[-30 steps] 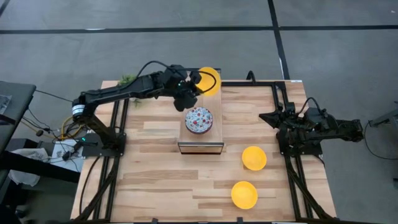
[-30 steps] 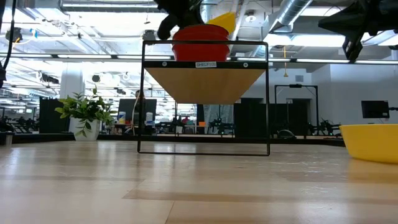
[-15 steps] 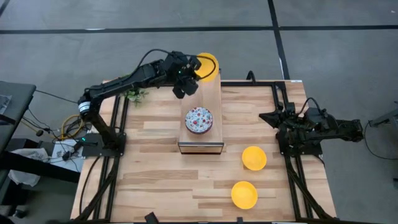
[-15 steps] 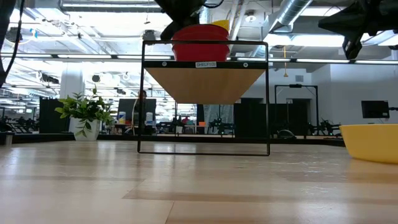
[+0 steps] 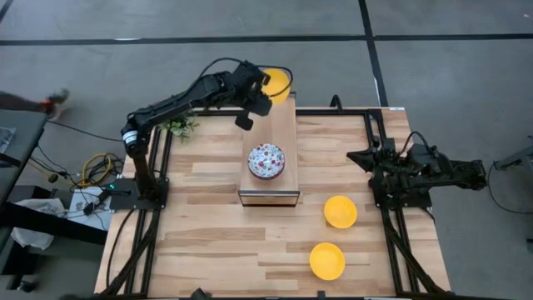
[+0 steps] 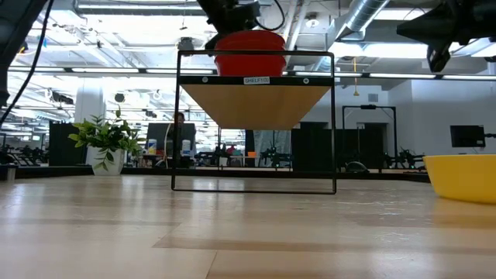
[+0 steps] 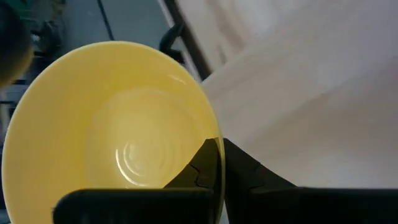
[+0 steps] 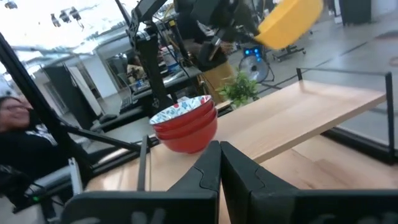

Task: Pick & Place Mini bowls
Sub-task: Put the bottom left yellow bowl on the shelf

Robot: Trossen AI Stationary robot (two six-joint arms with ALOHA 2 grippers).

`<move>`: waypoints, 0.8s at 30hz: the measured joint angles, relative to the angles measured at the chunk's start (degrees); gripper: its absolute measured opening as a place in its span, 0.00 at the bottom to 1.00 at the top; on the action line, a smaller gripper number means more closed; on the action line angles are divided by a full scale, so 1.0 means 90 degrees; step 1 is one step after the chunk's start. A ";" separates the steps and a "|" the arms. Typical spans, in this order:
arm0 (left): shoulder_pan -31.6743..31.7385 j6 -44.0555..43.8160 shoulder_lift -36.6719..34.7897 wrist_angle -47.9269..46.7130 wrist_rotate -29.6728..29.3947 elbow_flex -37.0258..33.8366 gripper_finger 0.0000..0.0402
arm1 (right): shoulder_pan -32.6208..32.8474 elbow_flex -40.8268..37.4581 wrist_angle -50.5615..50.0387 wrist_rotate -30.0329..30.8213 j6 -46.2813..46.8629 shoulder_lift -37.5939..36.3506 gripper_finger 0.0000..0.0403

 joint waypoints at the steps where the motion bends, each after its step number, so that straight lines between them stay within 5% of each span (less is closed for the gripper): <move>1: -0.0050 -0.0139 0.0014 -0.0103 0.0019 0.0009 0.01 | 0.0000 0.0000 -0.0002 -0.0002 -0.0132 -0.0002 0.00; 9: -0.0254 -0.1084 0.0196 -0.0483 0.0024 0.0012 0.01 | 0.0002 0.0000 0.0002 -0.0008 -0.0490 -0.0002 0.00; 24: 0.0035 -0.1937 0.0205 -0.0579 0.1140 -0.0181 0.01 | 0.0002 0.0000 0.0004 -0.0007 -0.0487 -0.0001 0.00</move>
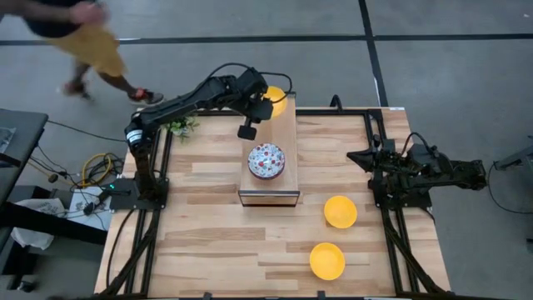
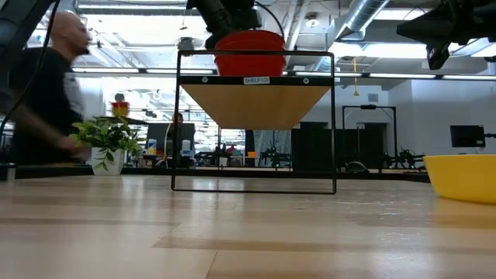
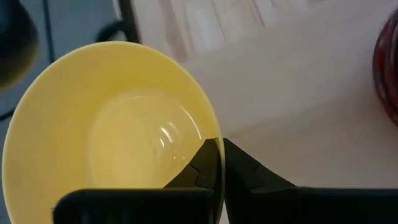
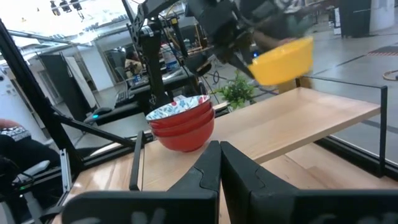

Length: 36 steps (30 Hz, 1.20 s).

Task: Pick & Place Mini bowls
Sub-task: Put the bottom left yellow bowl on the shelf

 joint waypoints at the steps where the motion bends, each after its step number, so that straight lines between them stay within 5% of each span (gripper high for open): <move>1: 0.0005 -0.0002 0.0004 -0.0065 -0.0009 -0.0049 0.01 | 0.0002 0.0000 -0.0001 0.0001 0.0000 -0.0001 0.00; 36: 0.0134 0.0313 0.0374 -0.0077 0.0389 -0.0220 0.01 | 0.0017 0.0000 0.0001 0.0005 0.0010 0.0001 0.00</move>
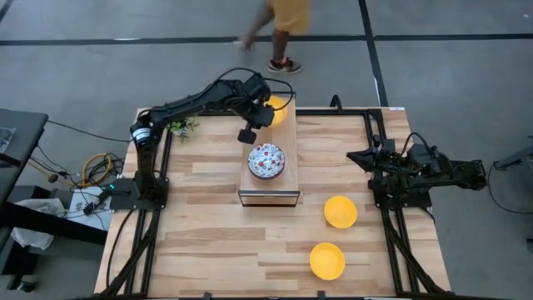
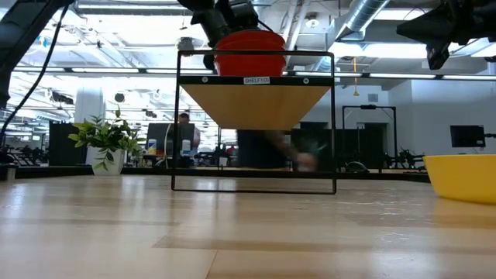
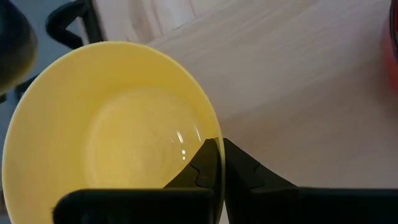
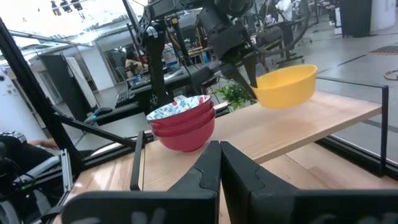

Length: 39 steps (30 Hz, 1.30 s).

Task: Pick & Place Mini bowls
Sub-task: Put the bottom left yellow bowl on the shelf

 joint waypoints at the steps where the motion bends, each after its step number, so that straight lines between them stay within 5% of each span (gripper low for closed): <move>1: -0.0003 0.0000 0.0022 0.0000 0.0022 -0.0001 0.01 | 0.0000 0.0000 -0.0002 0.0000 0.0000 0.0000 0.00; 28: 0.0000 0.0027 0.0073 0.0099 0.0027 -0.0005 0.05 | 0.0000 0.0000 -0.0002 -0.0001 -0.0002 -0.0002 0.00; 39: 0.0000 -0.0144 0.0073 0.0102 0.0029 -0.0002 0.14 | 0.0000 0.0000 -0.0001 0.0000 -0.0004 -0.0002 0.00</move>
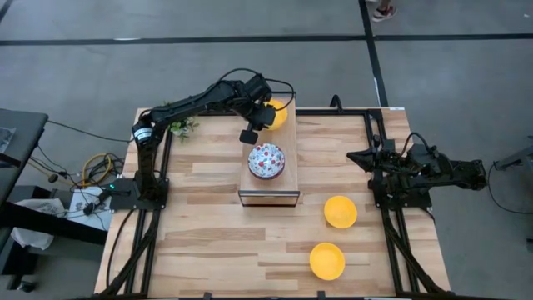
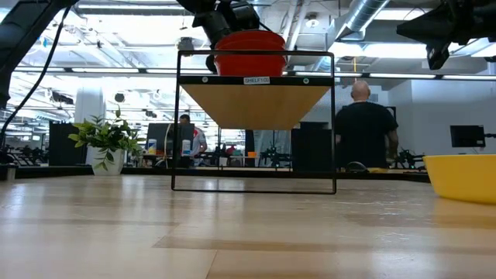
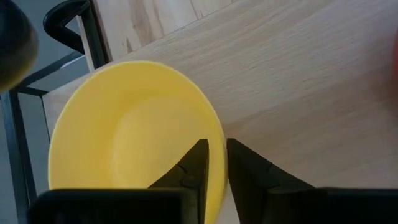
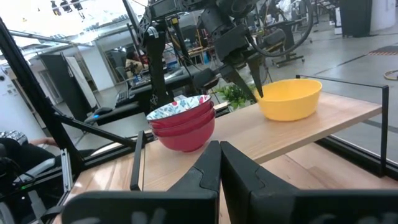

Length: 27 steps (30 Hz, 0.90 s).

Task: Pick & Place Mini bowls
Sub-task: Put the bottom left yellow bowl on the shelf, then stack the top yellow bowl on the yellow bowl on the shelf

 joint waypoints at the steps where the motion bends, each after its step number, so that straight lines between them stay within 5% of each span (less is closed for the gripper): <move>1: 0.0000 -0.0001 0.0000 0.0000 0.0000 0.0000 0.15 | 0.0000 0.0000 0.0001 0.0000 0.0000 0.0000 0.00; 17: -0.0049 -0.0024 -0.0371 0.0016 -0.0393 0.0010 0.16 | 0.0000 0.0000 -0.0004 -0.0003 -0.0004 0.0002 0.00; 27: -0.0353 -0.1002 -0.0985 -0.0077 -0.0444 0.0005 0.16 | 0.0000 0.0000 0.0001 -0.0002 -0.0001 0.0002 0.00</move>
